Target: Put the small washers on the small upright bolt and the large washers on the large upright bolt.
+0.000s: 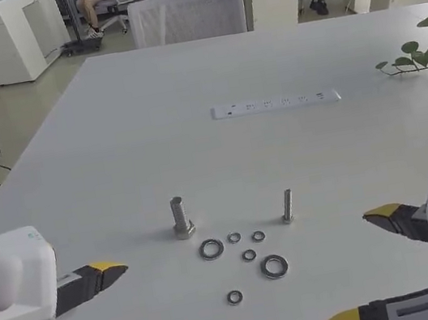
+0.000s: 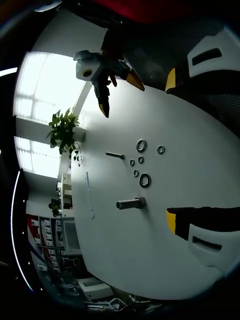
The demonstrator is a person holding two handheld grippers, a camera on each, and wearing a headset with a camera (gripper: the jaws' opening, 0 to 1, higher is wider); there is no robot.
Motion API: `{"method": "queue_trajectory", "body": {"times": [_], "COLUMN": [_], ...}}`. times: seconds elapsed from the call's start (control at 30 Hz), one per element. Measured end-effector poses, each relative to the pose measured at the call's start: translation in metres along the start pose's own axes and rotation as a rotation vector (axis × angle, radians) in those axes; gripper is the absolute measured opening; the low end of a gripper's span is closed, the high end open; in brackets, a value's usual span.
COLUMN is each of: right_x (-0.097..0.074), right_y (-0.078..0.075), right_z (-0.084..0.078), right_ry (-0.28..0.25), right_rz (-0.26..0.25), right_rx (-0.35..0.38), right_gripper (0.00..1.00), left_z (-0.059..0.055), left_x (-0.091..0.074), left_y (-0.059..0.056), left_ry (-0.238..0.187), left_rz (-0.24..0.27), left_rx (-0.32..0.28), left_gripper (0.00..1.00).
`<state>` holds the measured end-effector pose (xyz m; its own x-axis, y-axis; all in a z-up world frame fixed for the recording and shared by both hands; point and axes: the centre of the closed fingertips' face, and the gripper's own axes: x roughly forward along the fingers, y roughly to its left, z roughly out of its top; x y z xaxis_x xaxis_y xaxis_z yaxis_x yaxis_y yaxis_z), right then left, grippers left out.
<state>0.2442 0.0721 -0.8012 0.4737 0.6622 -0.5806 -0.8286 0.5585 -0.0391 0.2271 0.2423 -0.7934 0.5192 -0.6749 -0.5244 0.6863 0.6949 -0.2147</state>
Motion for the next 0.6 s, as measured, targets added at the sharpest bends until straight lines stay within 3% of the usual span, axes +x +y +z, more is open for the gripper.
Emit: {"method": "queue_trajectory", "body": {"times": [0.6], "right_x": [0.0038], "right_y": [0.0046], "right_z": [-0.0070], "right_ry": [0.026], "right_rz": [0.020], "right_rx": [-0.002], "right_gripper": [0.94], "left_z": [-0.0088], "left_x": [0.0042], "left_y": [-0.0004], "left_ry": [0.023], "left_rz": [-0.011], "left_rx": [-0.012], "left_gripper": [0.93]}}
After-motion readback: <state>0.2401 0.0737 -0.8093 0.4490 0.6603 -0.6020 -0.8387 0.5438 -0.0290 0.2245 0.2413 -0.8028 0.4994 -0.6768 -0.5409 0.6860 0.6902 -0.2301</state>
